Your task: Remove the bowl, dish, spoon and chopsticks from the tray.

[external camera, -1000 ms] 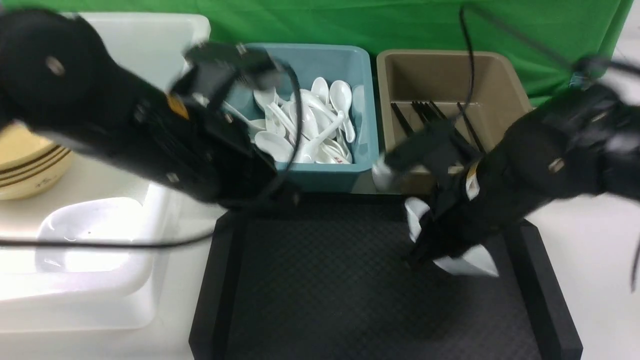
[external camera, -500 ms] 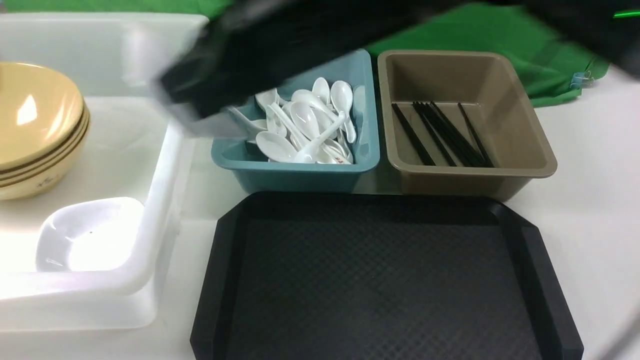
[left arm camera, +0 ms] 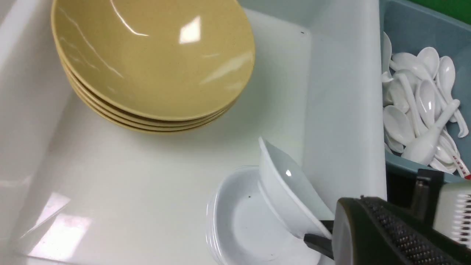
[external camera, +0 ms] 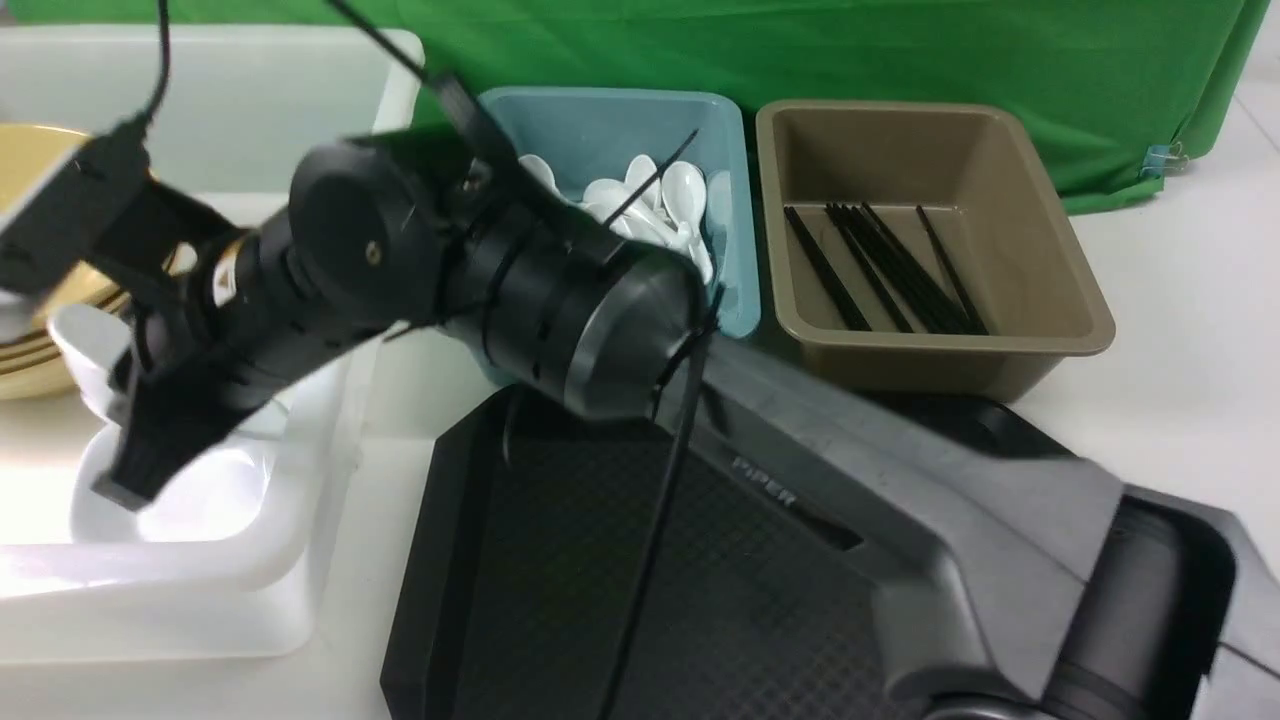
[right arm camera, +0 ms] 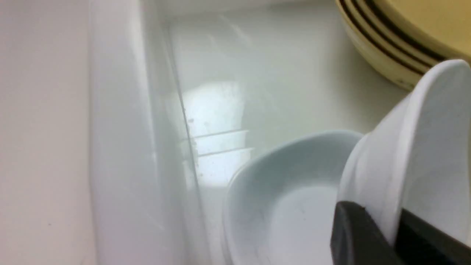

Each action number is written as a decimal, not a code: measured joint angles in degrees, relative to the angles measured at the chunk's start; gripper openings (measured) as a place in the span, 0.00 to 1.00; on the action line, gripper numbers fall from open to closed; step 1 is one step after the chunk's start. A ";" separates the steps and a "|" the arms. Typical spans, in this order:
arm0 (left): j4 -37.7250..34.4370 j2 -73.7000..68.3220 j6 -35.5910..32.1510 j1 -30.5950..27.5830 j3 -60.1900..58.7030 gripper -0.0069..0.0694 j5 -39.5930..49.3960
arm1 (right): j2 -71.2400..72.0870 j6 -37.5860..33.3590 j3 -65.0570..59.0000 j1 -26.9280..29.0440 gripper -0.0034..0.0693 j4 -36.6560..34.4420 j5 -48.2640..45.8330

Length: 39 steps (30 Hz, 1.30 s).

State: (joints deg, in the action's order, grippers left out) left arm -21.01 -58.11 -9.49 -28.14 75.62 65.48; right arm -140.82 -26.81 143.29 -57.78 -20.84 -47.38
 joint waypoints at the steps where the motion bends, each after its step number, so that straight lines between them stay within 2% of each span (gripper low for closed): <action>1: -0.41 0.00 -0.08 0.00 0.00 0.09 0.00 | -0.19 0.21 0.00 0.00 0.16 0.21 0.00; 3: -1.08 0.00 -0.28 0.00 0.00 0.09 0.04 | -0.47 0.61 0.00 0.00 0.26 0.49 -0.36; 5: -1.97 0.00 -0.64 0.00 0.00 0.09 0.25 | -0.47 1.51 0.14 0.00 0.40 0.55 -0.69; 6: -1.97 0.00 -0.71 0.00 0.00 0.09 0.25 | -0.47 1.59 0.14 0.00 0.40 0.55 -0.69; 8: -2.56 0.05 -0.77 0.00 0.00 0.09 0.25 | -0.13 3.80 0.41 0.00 0.52 0.55 -1.84; 10: -2.62 0.05 -0.89 0.00 0.00 0.09 0.25 | 0.89 6.41 0.90 0.00 0.58 0.65 -4.82; 13: -2.62 0.11 -0.96 0.61 0.00 0.09 0.25 | 2.54 7.18 2.37 0.00 0.60 1.50 -10.79; 14: -2.48 0.11 -0.96 1.41 0.00 0.09 0.25 | 3.43 7.69 3.40 0.13 0.59 2.84 -13.33; 15: -2.00 0.11 -0.96 3.22 0.00 0.09 0.25 | 5.17 9.40 4.98 0.33 0.54 6.47 -17.63; 16: -1.30 0.11 -0.96 5.00 0.00 0.09 0.20 | 7.38 11.51 5.82 0.82 0.44 10.50 -19.79; 17: -1.30 0.11 -0.96 5.84 0.00 0.09 0.20 | 7.79 11.82 5.82 0.93 0.44 10.50 -20.03; 19: 0.65 0.11 -0.96 12.52 0.00 0.09 0.20 | 14.24 15.58 6.33 3.74 0.16 18.57 -21.31; 20: 0.80 0.11 -0.96 12.52 0.00 0.09 0.11 | 14.76 15.77 6.40 4.05 0.15 18.97 -21.31; 21: 1.48 0.11 -0.96 15.69 0.00 0.09 0.04 | 16.98 16.64 6.41 5.42 0.12 20.28 -21.38; 22: 2.54 0.11 -1.02 21.39 0.00 0.09 -0.23 | 21.62 17.77 6.27 8.40 0.08 21.99 -21.47; 24: 3.90 0.11 -1.02 26.67 0.00 0.09 -0.62 | 26.01 18.65 5.39 11.02 0.07 22.83 -21.47; 25: 5.36 0.11 -1.13 32.72 0.00 0.09 -1.65 | 31.50 19.28 2.48 13.82 0.06 23.72 -21.47; 26: 5.52 0.11 -1.20 33.44 0.00 0.09 -1.93 | 32.22 19.42 2.47 14.14 0.06 23.72 -21.47; 30: 8.55 0.40 -2.34 48.17 0.00 0.09 -4.21 | 51.22 20.63 -14.54 18.75 0.05 28.41 -21.22; 31: 8.75 0.53 -2.34 48.60 0.00 0.09 -4.33 | 52.05 20.85 -14.55 18.82 0.05 28.41 -21.07; 32: 9.28 0.92 -2.34 51.14 -0.21 0.09 -4.98 | 58.27 22.24 -22.48 18.97 0.05 31.34 -19.38; 33: 9.35 1.05 -2.34 51.68 -0.37 0.09 -5.28 | 59.99 22.49 -23.56 18.97 0.05 31.67 -19.07; 38: 9.90 6.42 -1.09 53.77 -7.91 0.09 -15.27 | 86.99 33.85 -59.54 19.03 0.05 40.11 0.63; 39: 9.90 6.70 -1.12 53.77 -8.34 0.09 -15.69 | 88.03 34.50 -60.90 19.03 0.05 40.50 1.49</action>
State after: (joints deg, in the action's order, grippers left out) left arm -11.12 -51.41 -10.62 25.63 67.28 49.79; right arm -52.78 7.70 82.38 -38.76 19.66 -45.89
